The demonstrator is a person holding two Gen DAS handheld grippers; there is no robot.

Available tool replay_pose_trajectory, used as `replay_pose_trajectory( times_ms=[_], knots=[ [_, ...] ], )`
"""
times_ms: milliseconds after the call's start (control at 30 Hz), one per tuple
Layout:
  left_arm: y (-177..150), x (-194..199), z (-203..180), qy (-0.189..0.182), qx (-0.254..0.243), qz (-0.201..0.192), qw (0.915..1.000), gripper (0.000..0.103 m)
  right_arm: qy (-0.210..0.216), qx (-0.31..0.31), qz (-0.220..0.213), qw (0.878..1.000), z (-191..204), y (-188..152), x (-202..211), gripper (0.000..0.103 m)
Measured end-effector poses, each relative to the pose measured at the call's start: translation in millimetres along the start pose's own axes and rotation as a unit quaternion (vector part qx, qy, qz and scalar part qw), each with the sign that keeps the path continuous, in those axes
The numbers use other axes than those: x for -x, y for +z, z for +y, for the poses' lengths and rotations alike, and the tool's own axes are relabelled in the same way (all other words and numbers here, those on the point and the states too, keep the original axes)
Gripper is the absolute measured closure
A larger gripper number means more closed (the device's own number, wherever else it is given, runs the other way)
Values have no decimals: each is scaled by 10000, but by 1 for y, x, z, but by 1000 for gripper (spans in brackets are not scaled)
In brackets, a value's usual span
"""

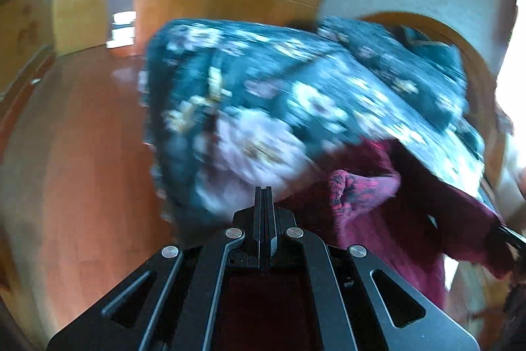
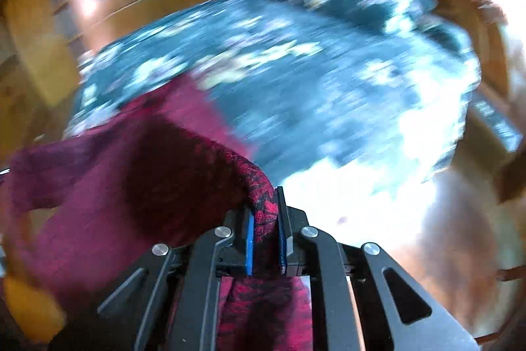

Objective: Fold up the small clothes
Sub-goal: 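Grasp the red top's shoulders with both grippers and lift it up, then lay the red top flat on the quilt with both grippers, then release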

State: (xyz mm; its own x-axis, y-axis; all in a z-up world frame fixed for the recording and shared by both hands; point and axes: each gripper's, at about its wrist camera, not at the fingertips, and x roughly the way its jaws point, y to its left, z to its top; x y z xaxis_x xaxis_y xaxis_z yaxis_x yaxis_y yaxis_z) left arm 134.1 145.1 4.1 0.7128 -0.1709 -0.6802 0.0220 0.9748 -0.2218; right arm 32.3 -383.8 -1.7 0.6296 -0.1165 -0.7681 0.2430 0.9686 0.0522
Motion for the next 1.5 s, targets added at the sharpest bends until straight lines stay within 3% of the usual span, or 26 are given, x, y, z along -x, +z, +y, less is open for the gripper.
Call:
replay_pose_trajectory(
  times_ms=[200, 333, 400, 433, 500, 533, 567, 600, 667, 700, 800, 867, 933, 967, 1033, 1067, 1100, 1200, 1300, 1333, 1400, 1467, 1500],
  knots=[
    [48, -34, 46, 660, 306, -62, 9973, 103, -1292, -227, -79, 9913, -51, 50, -54, 93],
    [72, -65, 66, 1141, 408, 44, 9926, 103, -1803, -472, 161, 9823, -80, 65, -95, 93],
    [82, -80, 77, 1163, 574, 190, 9914, 103, -1919, -594, 263, 9793, -91, 69, -111, 92],
    [86, -84, 80, 1260, 667, 214, 9896, 103, -1950, -633, 333, 9782, -93, 71, -121, 87],
    [92, -90, 82, 1269, 784, 194, 9886, 103, -1982, -693, 176, 9775, -96, 78, -129, 65],
    [93, -93, 82, 1211, 814, 254, 9890, 103, -2038, -712, 56, 9764, -95, 78, -125, 38],
    [93, -93, 80, 1128, 852, 255, 9896, 103, -2093, -695, -52, 9754, -95, 80, -123, 28],
    [88, -90, 79, 1012, 847, 247, 9909, 103, -2108, -620, -174, 9754, -90, 80, -119, 28],
    [78, -91, 74, 810, 813, 319, 9929, 103, -1750, -391, -190, 9836, -75, 73, -110, 26],
    [66, -88, 72, 542, 845, 415, 9941, 103, -1575, -346, -165, 9868, -70, 70, -108, 25],
    [25, -78, 66, -72, 897, 660, 9938, 103, -512, -200, 192, 9983, -45, 34, -95, 18],
    [-12, -67, 60, -543, 867, 903, 9906, 103, 529, -177, 778, 9954, -28, -5, -89, 17],
    [-42, -58, 56, -865, 885, 1055, 9867, 99, 1201, -250, 1230, 9848, -18, -37, -85, 17],
    [-61, -51, 53, -1039, 867, 1156, 9840, 75, 1619, -264, 1530, 9745, -12, -60, -81, 17],
    [-95, -36, 48, -1286, 931, 1199, 9800, 36, 2026, -274, 1885, 9606, -6, -96, -73, 17],
    [-106, -31, 47, -1396, 974, 1174, 9784, 34, 2163, -276, 2022, 9547, -4, -108, -71, 17],
    [-121, -23, 44, -1604, 1051, 1222, 9738, 34, 2403, -282, 2251, 9438, 0, -129, -66, 17],
    [-153, -17, 36, -2164, 1313, 1394, 9573, 30, 2720, -365, 2548, 9272, 3, -165, -60, 17],
    [-167, -23, 23, -2378, 1510, 1393, 9493, 29, 2893, -664, 2720, 9154, 5, -184, -66, 21],
    [-168, -24, 20, -2486, 1587, 1328, 9462, 29, 2911, -688, 2690, 9155, 6, -185, -66, 29],
    [-167, -27, 7, -2732, 1531, 1344, 9401, 50, 2978, -646, 2652, 9148, 10, -180, -63, 46],
    [-165, -25, -7, -2737, 1263, 1411, 9430, 77, 3094, -501, 2561, 9144, 16, -174, -55, 84],
    [-159, -19, -12, -2783, 1138, 1381, 9437, 78, 3157, -428, 2464, 9153, 19, -168, -47, 86]
  ],
)
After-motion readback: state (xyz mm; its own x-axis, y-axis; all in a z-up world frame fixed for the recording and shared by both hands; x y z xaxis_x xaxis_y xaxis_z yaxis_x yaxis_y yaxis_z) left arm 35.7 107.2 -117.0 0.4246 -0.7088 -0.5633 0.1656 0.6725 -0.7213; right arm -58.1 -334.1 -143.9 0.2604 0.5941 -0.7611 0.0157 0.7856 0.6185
